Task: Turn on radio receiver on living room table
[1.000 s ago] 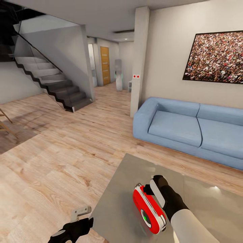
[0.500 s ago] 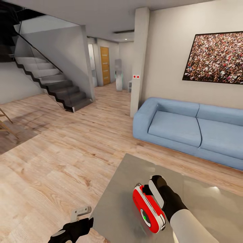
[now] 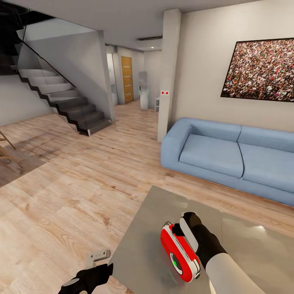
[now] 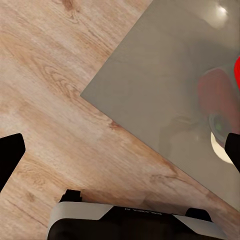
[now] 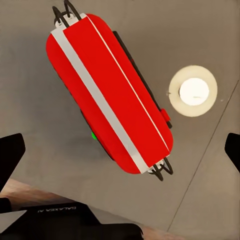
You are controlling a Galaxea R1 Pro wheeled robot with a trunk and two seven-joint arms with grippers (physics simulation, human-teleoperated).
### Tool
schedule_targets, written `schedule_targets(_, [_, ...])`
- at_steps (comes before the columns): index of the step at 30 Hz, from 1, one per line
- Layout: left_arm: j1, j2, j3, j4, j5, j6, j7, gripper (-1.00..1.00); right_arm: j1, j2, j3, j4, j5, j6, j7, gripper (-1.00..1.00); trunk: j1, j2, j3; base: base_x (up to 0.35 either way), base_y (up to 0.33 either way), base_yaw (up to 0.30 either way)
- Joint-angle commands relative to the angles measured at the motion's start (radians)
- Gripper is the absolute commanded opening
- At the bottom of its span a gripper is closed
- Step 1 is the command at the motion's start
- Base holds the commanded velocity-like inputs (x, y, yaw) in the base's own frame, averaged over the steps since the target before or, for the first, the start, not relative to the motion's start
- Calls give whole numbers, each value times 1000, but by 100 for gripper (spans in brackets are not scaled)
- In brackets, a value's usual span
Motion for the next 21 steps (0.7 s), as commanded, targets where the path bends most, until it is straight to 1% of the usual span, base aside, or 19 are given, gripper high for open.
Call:
schedule_targets(1, [0, 0, 0, 0, 0, 0, 0, 100, 0, 0, 0, 0, 0, 0, 0, 100, 0, 0, 0, 0, 0, 0])
schedule_targets(21, [0, -3, -2, 0, 0, 0, 0, 100, 0, 0, 1, -2, 2, 0, -2, 100, 0, 0, 0, 0, 0, 0])
